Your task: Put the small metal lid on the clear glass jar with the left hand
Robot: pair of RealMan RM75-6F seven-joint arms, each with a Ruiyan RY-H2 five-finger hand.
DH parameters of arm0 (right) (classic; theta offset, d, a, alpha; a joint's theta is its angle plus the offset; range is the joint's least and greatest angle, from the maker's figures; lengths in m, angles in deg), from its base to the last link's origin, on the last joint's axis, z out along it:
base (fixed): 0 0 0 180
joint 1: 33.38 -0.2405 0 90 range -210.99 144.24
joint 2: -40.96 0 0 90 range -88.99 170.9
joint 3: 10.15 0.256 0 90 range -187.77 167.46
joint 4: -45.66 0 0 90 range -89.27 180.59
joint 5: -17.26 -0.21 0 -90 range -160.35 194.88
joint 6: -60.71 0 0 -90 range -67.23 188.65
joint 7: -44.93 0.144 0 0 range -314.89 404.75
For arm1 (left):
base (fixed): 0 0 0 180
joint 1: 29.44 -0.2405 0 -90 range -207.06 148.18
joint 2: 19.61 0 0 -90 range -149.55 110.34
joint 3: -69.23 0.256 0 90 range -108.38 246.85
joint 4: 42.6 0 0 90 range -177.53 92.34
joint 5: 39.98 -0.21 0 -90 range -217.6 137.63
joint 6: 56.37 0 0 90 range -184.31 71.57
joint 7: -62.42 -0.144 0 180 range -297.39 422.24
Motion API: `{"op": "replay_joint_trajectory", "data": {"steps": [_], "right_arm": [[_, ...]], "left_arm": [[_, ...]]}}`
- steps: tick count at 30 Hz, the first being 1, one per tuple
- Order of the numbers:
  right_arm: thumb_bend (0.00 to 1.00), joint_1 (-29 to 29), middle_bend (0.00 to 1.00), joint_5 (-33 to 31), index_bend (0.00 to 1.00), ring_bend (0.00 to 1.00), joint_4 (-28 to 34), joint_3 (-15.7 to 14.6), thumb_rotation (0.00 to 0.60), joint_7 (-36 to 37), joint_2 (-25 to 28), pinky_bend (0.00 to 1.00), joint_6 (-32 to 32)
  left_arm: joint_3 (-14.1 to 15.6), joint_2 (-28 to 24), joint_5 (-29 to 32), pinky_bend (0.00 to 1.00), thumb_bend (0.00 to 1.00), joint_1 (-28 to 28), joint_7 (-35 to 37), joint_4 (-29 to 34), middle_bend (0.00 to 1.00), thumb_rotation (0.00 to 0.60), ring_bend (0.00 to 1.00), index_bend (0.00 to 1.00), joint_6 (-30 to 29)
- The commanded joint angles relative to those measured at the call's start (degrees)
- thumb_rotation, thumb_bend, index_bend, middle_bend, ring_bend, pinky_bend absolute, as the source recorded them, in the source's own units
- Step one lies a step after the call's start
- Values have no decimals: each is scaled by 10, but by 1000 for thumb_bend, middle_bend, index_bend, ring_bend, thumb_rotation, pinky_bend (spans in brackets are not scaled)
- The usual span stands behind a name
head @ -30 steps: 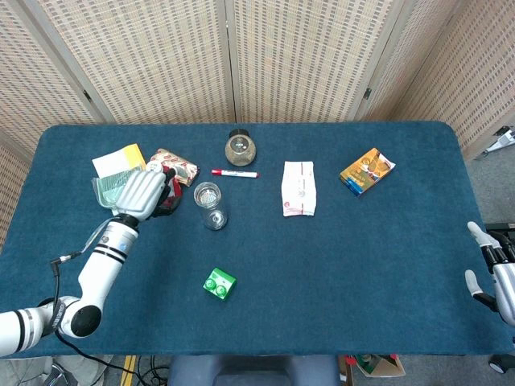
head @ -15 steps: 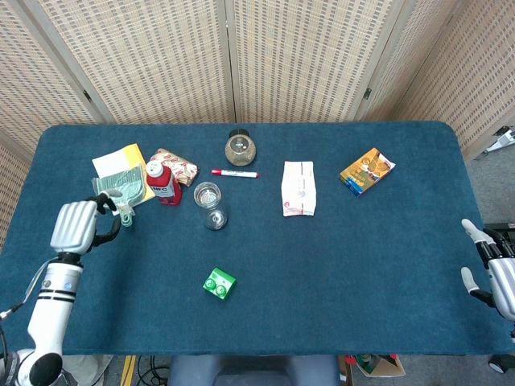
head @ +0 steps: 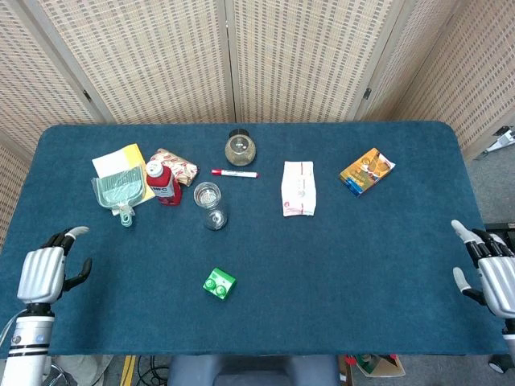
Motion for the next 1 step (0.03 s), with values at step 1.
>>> {"op": "replay_joint_trajectory", "data": {"steps": [1], "right_arm": [[421, -1, 205, 0, 49, 115, -1, 0, 600, 1, -1, 279, 1]], "left_arm": [[3, 1, -10, 422, 408, -13, 0, 4, 254, 600, 268, 230, -3]]}}
